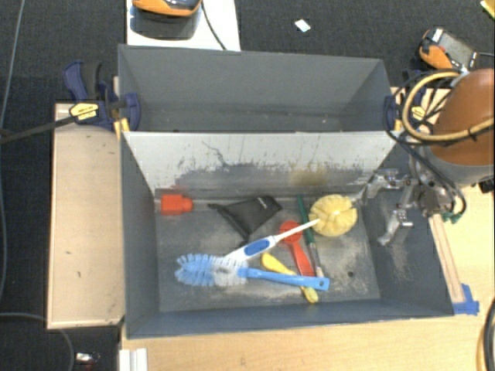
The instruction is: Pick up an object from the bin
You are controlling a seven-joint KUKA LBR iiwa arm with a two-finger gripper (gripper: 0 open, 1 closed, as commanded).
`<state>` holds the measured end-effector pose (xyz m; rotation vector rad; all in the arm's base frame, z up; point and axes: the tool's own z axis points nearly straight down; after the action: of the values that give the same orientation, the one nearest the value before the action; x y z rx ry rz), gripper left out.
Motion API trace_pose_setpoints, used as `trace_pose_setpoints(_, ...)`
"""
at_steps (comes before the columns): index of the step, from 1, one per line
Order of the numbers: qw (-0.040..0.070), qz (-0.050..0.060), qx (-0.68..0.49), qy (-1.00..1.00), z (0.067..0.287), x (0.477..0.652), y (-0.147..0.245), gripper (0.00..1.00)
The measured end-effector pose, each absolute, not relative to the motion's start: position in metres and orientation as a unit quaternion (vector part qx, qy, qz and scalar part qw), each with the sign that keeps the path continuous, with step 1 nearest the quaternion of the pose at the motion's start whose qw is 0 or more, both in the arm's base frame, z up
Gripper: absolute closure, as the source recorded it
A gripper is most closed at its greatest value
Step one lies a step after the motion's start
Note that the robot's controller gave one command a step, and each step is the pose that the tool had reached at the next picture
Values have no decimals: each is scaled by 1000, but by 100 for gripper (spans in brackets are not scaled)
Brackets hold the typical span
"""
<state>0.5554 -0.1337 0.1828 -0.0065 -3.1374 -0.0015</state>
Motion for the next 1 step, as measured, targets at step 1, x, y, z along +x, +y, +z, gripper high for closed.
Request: trace_pose_setpoints(1,-2,0,0,-1000,187,557,-133,0)
